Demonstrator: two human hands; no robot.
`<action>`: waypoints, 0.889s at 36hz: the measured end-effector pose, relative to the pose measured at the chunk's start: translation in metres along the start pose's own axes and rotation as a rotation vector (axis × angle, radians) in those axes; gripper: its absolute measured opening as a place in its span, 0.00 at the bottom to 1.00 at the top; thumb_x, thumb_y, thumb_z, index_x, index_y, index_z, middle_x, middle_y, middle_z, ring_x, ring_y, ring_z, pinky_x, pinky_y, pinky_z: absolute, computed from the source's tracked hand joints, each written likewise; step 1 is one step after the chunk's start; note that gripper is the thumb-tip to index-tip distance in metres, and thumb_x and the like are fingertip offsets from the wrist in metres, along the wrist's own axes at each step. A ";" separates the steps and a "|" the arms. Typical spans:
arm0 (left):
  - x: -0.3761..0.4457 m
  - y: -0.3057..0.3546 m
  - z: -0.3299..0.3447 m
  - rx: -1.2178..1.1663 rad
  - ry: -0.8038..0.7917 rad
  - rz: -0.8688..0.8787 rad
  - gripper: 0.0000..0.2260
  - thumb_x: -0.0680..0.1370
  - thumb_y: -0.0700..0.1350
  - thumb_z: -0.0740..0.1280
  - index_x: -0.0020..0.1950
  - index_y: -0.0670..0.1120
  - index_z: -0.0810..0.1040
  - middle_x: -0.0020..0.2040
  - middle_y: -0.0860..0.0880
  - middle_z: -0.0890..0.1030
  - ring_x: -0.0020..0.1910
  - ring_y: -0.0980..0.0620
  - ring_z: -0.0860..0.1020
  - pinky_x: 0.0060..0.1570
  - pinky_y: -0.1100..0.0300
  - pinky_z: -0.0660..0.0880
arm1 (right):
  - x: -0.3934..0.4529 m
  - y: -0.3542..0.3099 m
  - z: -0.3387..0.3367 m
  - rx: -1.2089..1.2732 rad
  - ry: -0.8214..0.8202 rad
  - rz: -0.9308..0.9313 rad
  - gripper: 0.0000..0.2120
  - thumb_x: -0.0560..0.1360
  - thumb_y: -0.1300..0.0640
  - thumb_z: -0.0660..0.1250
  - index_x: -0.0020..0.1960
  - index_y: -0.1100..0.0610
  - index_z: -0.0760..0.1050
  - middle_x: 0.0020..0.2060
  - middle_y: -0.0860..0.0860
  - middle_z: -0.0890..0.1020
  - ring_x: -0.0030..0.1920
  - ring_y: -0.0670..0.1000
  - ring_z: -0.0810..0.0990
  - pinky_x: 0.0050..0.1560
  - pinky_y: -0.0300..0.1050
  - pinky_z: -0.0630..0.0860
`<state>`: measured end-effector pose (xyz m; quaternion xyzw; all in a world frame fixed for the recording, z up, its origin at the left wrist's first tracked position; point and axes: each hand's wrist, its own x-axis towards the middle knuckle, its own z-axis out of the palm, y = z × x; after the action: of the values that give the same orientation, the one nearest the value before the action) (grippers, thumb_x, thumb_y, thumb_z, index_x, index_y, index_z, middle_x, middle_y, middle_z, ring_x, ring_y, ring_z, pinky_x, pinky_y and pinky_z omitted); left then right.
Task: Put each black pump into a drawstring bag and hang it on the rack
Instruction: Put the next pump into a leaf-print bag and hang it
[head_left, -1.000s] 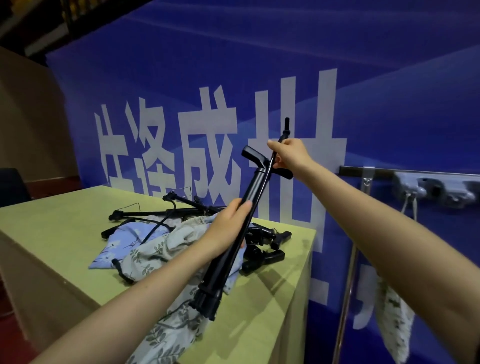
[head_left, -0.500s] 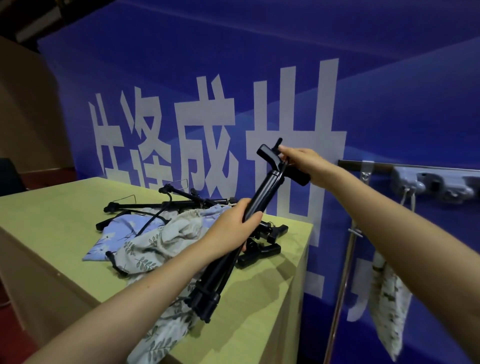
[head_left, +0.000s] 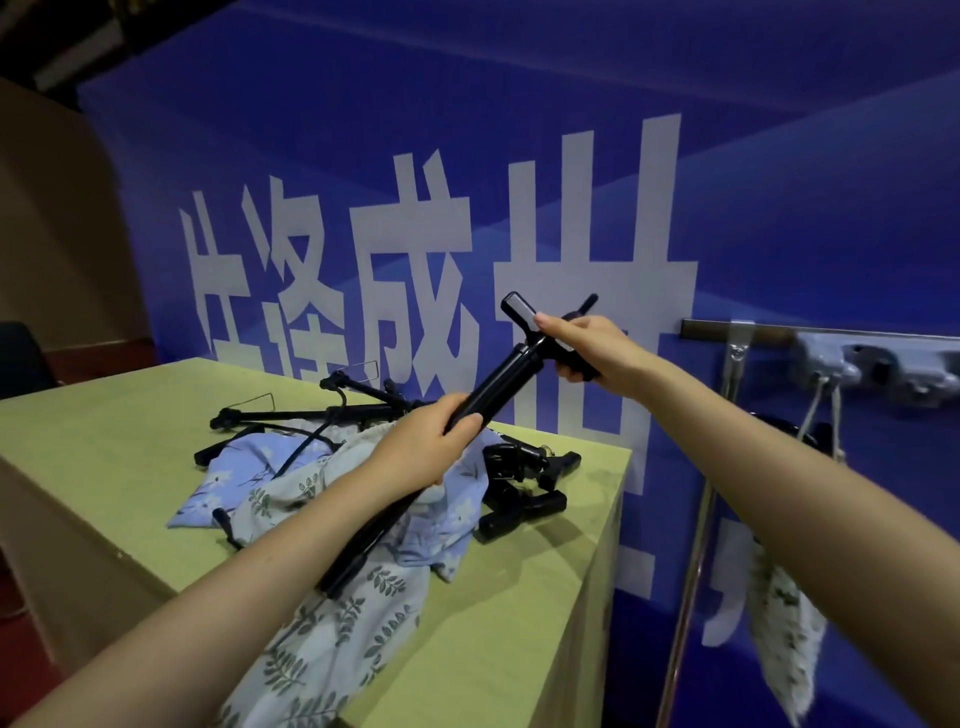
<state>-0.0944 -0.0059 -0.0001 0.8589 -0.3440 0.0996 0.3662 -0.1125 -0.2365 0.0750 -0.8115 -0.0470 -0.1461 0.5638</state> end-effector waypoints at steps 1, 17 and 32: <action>0.000 -0.002 -0.001 -0.018 -0.006 0.000 0.07 0.82 0.51 0.58 0.56 0.52 0.72 0.36 0.45 0.76 0.27 0.51 0.72 0.32 0.52 0.71 | 0.000 -0.001 0.003 -0.003 0.008 -0.008 0.19 0.78 0.45 0.65 0.45 0.61 0.78 0.32 0.51 0.81 0.28 0.47 0.73 0.28 0.37 0.69; -0.009 -0.022 0.014 -0.160 0.095 0.022 0.07 0.82 0.52 0.59 0.55 0.52 0.75 0.30 0.50 0.73 0.25 0.53 0.70 0.29 0.51 0.69 | 0.002 -0.012 0.019 -0.231 -0.032 -0.023 0.17 0.78 0.44 0.63 0.46 0.59 0.76 0.34 0.50 0.81 0.31 0.47 0.76 0.33 0.38 0.72; 0.003 -0.025 0.011 0.069 0.101 0.100 0.09 0.82 0.52 0.57 0.58 0.51 0.72 0.30 0.52 0.73 0.26 0.57 0.70 0.29 0.61 0.65 | -0.004 -0.006 0.008 -0.049 -0.062 0.021 0.08 0.77 0.54 0.67 0.44 0.59 0.78 0.41 0.54 0.82 0.43 0.52 0.78 0.50 0.46 0.75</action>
<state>-0.0760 -0.0027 -0.0209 0.8467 -0.3639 0.1726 0.3476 -0.1164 -0.2268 0.0763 -0.8296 -0.0522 -0.1161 0.5437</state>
